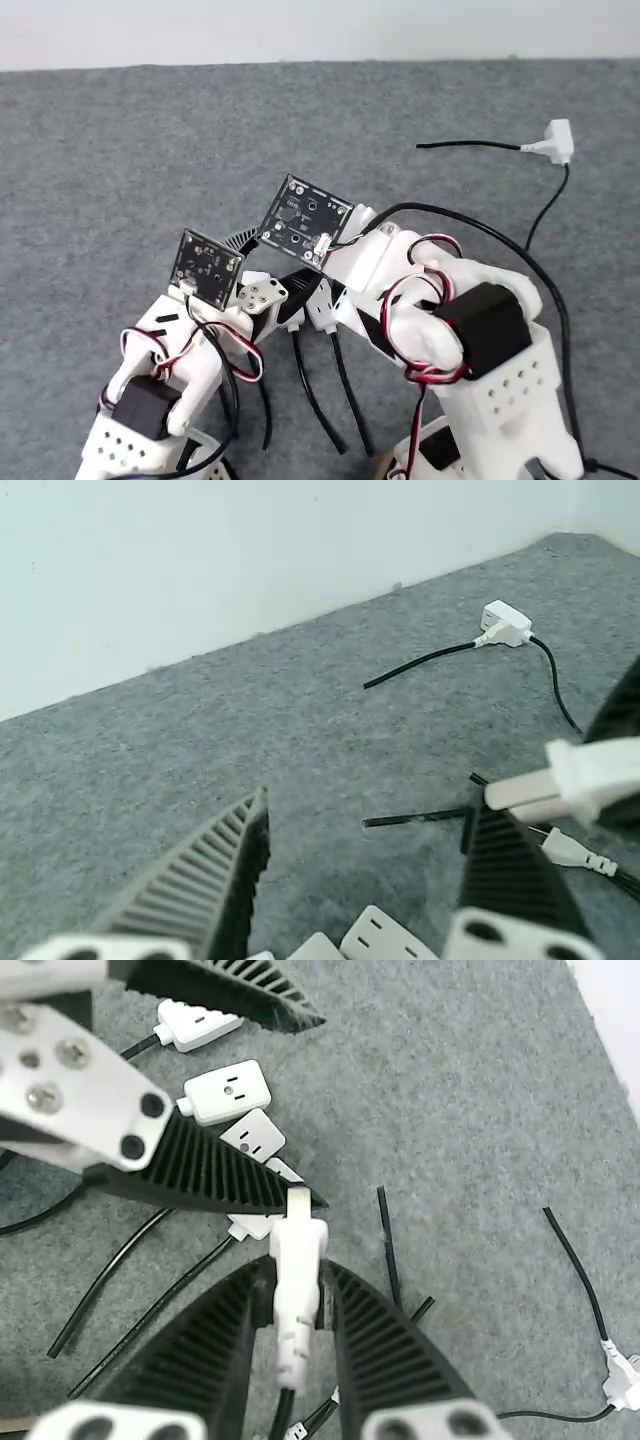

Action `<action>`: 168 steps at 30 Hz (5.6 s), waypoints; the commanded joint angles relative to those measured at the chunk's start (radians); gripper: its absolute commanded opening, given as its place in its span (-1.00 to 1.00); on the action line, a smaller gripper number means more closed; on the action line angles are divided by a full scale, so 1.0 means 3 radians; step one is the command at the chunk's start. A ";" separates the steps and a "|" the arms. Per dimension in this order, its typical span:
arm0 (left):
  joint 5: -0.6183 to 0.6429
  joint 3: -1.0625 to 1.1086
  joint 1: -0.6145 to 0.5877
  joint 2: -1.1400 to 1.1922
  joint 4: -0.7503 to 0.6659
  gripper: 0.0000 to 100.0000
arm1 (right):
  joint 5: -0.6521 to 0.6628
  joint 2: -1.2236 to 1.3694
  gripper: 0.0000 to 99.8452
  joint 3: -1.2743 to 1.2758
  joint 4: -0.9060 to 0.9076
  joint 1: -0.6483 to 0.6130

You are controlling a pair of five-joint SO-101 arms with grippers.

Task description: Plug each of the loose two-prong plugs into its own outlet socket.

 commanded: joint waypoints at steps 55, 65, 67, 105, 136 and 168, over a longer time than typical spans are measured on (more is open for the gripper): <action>0.0031 0.0166 0.0338 -0.0046 -0.0205 -0.39 | -0.0245 -0.0043 -0.98 -0.0077 -0.0202 -0.0366; 0.0061 0.0253 -0.0164 -0.0026 -0.0465 -0.39 | -0.0245 -0.0038 -0.98 -0.0072 -0.0136 -0.0350; 0.0061 0.0309 -0.0297 -0.0026 -0.0588 -0.39 | -0.0245 -0.0033 -0.98 -0.0072 -0.0130 -0.0350; 0.0036 0.0509 -0.0752 -0.0020 -0.1043 -0.39 | 0.0184 0.0105 -0.75 0.2752 -0.0708 -0.0524; 0.0031 0.0565 -0.0731 -0.0015 -0.1095 -0.39 | 0.0297 0.0110 -0.75 0.3631 -0.1767 -0.0509; -0.0031 0.0580 -0.0726 -0.0015 -0.1110 -0.39 | 0.0465 0.0069 -0.98 0.4209 -0.2529 -0.0074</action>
